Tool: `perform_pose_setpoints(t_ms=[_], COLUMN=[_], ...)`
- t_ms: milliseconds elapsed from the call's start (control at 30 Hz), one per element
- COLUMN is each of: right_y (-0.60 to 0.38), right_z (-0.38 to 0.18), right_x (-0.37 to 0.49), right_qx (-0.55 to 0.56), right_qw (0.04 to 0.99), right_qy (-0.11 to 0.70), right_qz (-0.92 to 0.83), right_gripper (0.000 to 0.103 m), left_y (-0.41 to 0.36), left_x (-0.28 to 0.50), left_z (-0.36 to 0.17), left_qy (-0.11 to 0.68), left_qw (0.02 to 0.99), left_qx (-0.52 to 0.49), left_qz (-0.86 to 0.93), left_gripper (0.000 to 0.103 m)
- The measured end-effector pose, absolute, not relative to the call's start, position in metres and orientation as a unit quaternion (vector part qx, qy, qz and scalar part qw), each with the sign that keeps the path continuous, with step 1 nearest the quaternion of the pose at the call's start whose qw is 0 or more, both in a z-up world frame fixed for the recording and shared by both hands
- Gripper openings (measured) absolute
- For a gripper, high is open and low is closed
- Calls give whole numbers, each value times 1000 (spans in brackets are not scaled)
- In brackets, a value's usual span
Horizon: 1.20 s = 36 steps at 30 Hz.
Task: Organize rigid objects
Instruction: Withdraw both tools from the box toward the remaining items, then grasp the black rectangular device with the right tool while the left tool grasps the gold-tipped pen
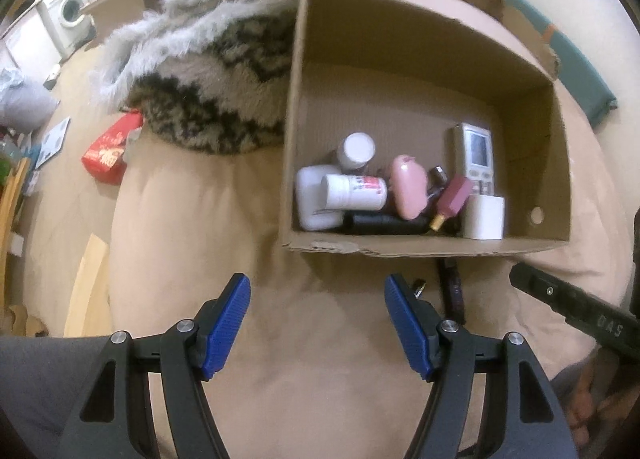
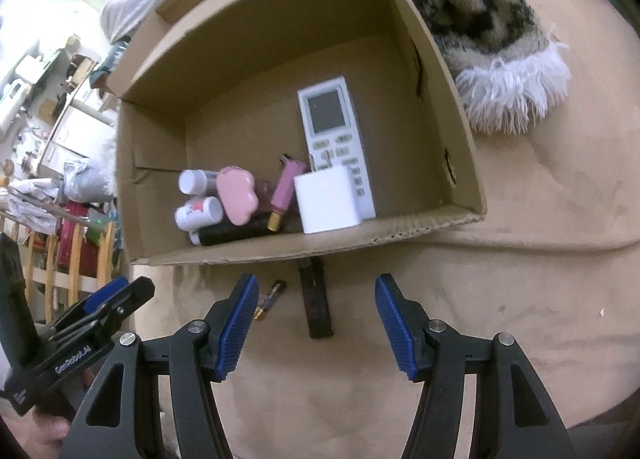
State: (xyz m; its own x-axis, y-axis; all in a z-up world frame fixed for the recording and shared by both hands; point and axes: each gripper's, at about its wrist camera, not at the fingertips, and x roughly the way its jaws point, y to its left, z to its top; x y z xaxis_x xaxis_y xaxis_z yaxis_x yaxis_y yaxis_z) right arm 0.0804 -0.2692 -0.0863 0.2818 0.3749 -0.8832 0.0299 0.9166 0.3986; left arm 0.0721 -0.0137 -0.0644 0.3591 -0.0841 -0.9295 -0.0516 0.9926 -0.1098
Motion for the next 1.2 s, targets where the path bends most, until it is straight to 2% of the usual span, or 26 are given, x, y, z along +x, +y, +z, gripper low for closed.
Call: perform_pose_setpoints(t_ms=[367,533,600,767,867,900,933,1133,1200], right_y=[-273,-252,-245,-222,-213,-216,-221,-261,-273], right_z=[-114,-133,-138,-150,-151,-150,-149,-147,-147], right_x=[91,98,100,104,101,99,94,81,75], right_qx=[185,146,128,70,23,17,25,82,101], right_qw=[755,741,743,745,754,755,757,757,754], right_qy=[623,648,649,655,650,648,646,645,647], right_qz=[89,98,100,106,97,94,92,63,55], right_gripper=[64,63,54,51,35,22,20,19,20], left_y=[9,0,-6,-23,-32,-36,-41,-100,-117], left_x=[80,81,80,77,73,71,70,72,76], left_z=[-69,-75,-75,-77,-83,-85,-87,-111,-122], left_qy=[578,587,584,576,580,582,582,603,607], left_qw=[810,804,808,817,815,813,813,791,783], left_qx=[-97,-87,-76,-23,-3,0,4,70,96], left_qz=[29,20,17,8,-2,-4,-5,-74,-93], left_gripper=[67,67,67,67,67,67,67,66,58])
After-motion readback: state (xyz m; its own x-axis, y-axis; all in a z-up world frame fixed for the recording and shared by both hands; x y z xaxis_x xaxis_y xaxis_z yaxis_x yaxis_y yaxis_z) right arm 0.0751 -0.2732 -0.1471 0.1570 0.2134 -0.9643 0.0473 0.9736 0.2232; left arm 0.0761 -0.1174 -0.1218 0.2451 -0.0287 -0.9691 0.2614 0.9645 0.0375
